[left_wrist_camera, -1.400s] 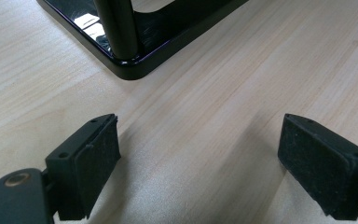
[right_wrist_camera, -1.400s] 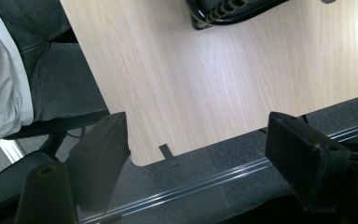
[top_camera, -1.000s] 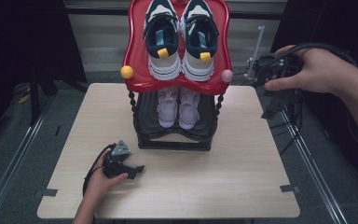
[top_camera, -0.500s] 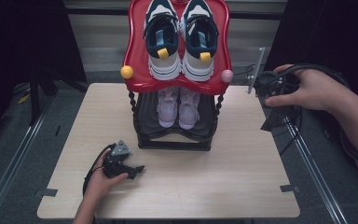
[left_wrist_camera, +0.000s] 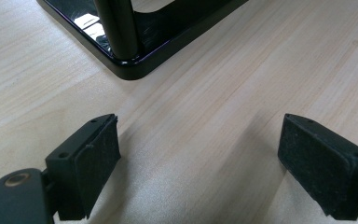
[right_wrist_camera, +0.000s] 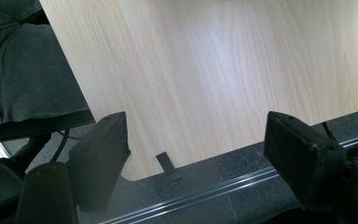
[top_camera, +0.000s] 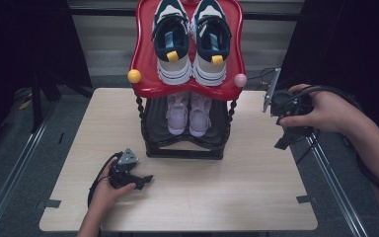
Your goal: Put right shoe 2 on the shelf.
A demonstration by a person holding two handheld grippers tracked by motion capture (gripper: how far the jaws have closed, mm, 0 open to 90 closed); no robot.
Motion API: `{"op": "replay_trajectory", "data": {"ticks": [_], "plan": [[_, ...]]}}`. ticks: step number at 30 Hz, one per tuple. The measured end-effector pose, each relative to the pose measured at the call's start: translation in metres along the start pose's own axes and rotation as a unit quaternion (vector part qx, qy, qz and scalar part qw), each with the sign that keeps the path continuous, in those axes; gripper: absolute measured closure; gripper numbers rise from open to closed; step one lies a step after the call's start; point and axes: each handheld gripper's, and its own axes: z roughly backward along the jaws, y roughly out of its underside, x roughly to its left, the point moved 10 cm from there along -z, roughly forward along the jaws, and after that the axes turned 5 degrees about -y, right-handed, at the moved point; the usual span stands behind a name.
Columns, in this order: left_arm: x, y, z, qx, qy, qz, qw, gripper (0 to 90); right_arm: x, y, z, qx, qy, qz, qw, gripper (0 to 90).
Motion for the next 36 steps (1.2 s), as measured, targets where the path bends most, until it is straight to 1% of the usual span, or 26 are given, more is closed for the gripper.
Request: {"op": "replay_trajectory", "data": {"ticks": [2,5,6,8,11,13,17,19,21,22,23,24,25,27,30,33,34,36], "plan": [[0.000,0.000,0.000,0.000,0.000,0.000,1.0000,12.2,0.002,0.002,-0.005,0.001,-0.004,-0.006,1.0000,21.9],[0.000,0.000,0.000,0.000,0.000,0.000,1.0000,12.2,0.002,0.005,-0.011,-0.002,-0.002,-0.004,1.0000,21.9],[0.000,0.000,0.000,0.000,0.000,0.000,1.0000,12.2,0.003,0.006,-0.015,-0.003,-0.005,-0.009,0.9999,21.9],[0.000,0.000,0.000,0.000,0.000,0.000,1.0000,12.2,0.003,0.008,-0.019,0.000,-0.004,-0.008,1.0000,21.8],[0.000,0.000,0.000,0.000,0.000,0.000,1.0000,12.2,0.004,0.009,-0.029,-0.006,-0.011,-0.008,0.9999,21.7],[0.000,0.000,0.000,0.000,0.000,0.000,1.0000,12.2,0.005,0.011,-0.037,0.000,-0.015,-0.007,0.9999,21.6],[0.000,0.000,0.000,0.000,0.000,0.000,1.0000,12.1,0.005,0.013,-0.049,-0.002,-0.020,-0.007,0.9998,21.6],[0.000,0.000,0.000,0.000,0.000,0.000,1.0000,12.2,0.006,0.013,-0.055,-0.003,-0.024,-0.010,0.9997,21.6],[0.000,0.000,0.000,-0.001,-0.001,0.001,1.0000,12.2,0.005,0.014,-0.062,-0.001,-0.022,-0.008,0.9997,21.6],[0.000,0.000,0.000,-0.001,-0.001,0.001,1.0000,12.2,0.005,0.015,-0.065,0.004,-0.021,-0.013,0.9997,21.6],[0.000,0.000,0.000,-0.001,-0.001,0.001,1.0000,12.1,0.005,0.015,-0.068,0.004,-0.023,-0.009,0.9997,21.6],[0.000,0.000,0.000,-0.001,-0.001,0.001,1.0000,12.2,0.005,0.015,-0.071,0.004,-0.026,-0.012,0.9996,21.5],[0.000,0.000,0.000,-0.001,-0.001,0.001,1.0000,12.2,0.004,0.014,-0.074,0.002,-0.024,-0.007,0.9997,21.5],[0.000,0.000,0.000,-0.002,-0.001,0.001,1.0000,12.1,0.005,0.015,-0.080,0.005,-0.027,-0.013,0.9995,21.6],[0.000,0.000,0.000,-0.002,-0.001,0.000,1.0000,12.2,0.004,0.015,-0.089,0.005,-0.028,-0.009,0.9996,21.5],[0.000,0.000,0.000,-0.001,-0.001,0.000,1.0000,12.1,0.004,0.014,-0.098,0.002,-0.030,-0.013,0.9995,21.6],[0.000,0.000,0.000,-0.002,-0.001,0.000,1.0000,12.1,0.004,0.014,-0.102,-0.001,-0.031,-0.009,0.9995,21.5],[0.000,0.000,0.000,-0.002,-0.001,0.001,1.0000,12.2,0.004,0.014,-0.108,-0.002,-0.032,-0.011,0.9994,21.5]]}}
